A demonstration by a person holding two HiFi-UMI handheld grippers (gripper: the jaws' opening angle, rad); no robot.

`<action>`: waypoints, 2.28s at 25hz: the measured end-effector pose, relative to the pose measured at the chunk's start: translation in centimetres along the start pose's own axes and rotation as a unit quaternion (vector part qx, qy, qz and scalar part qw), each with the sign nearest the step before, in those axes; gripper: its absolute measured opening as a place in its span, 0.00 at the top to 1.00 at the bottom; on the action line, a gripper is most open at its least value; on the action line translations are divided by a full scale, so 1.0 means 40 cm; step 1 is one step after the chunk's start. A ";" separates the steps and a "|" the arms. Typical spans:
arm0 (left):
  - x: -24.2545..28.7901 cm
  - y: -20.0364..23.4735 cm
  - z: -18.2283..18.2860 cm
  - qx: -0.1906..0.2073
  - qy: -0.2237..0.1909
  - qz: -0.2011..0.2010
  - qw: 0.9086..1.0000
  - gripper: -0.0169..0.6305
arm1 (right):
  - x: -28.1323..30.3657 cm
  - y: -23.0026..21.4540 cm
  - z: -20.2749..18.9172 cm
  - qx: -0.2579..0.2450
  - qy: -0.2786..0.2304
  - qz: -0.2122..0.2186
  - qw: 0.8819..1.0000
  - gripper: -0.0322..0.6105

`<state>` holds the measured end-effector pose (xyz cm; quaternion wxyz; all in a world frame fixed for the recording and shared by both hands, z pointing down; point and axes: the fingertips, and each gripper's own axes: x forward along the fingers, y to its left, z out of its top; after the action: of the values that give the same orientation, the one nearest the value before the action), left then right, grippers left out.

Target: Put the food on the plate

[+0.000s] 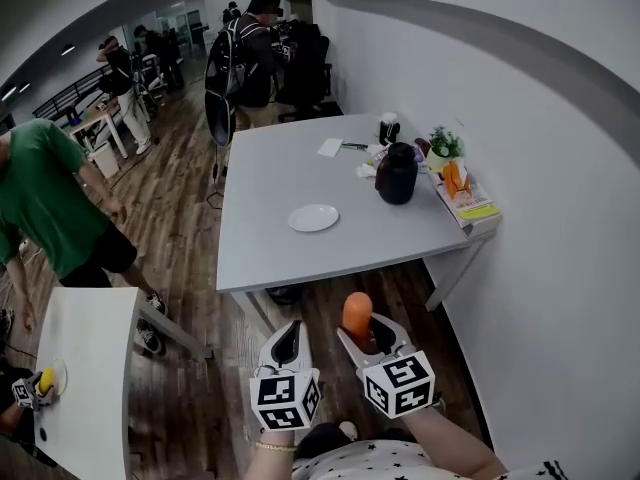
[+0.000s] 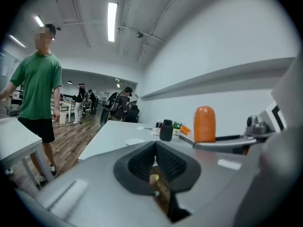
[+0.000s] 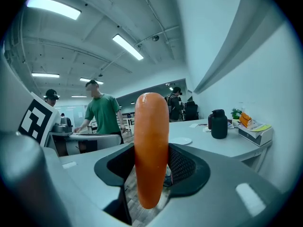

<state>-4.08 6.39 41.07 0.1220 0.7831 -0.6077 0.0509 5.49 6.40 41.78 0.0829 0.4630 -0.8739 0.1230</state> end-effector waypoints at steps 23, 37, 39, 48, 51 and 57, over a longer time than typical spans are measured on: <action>0.541 0.185 0.048 -0.002 0.012 0.033 0.999 0.96 | 0.490 -0.309 0.078 -0.015 0.033 0.023 0.999 0.62; 0.859 0.346 0.051 -0.030 0.047 0.059 0.997 0.96 | 0.861 -0.492 0.084 -0.085 0.133 0.061 0.986 0.62; 0.887 0.367 0.044 -0.034 0.052 0.060 0.996 0.96 | 0.911 -0.504 0.072 -0.112 0.160 0.078 0.978 0.62; 0.970 0.441 -0.008 -0.046 0.081 0.059 0.994 0.96 | 1.110 -0.505 -0.030 -0.277 0.297 0.176 0.897 0.62; 0.987 0.461 -0.022 -0.050 0.088 0.058 0.993 0.96 | 1.153 -0.509 -0.089 -0.341 0.344 0.197 0.852 0.62; 1.009 0.491 -0.043 -0.060 0.106 0.062 0.991 0.96 | 1.209 -0.507 -0.178 -0.415 0.418 0.234 0.773 0.62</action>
<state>-12.56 -35.63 54.48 0.2290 0.7254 -0.6407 0.1047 -4.43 -40.63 63.92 0.5930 0.0673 -0.8005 -0.0543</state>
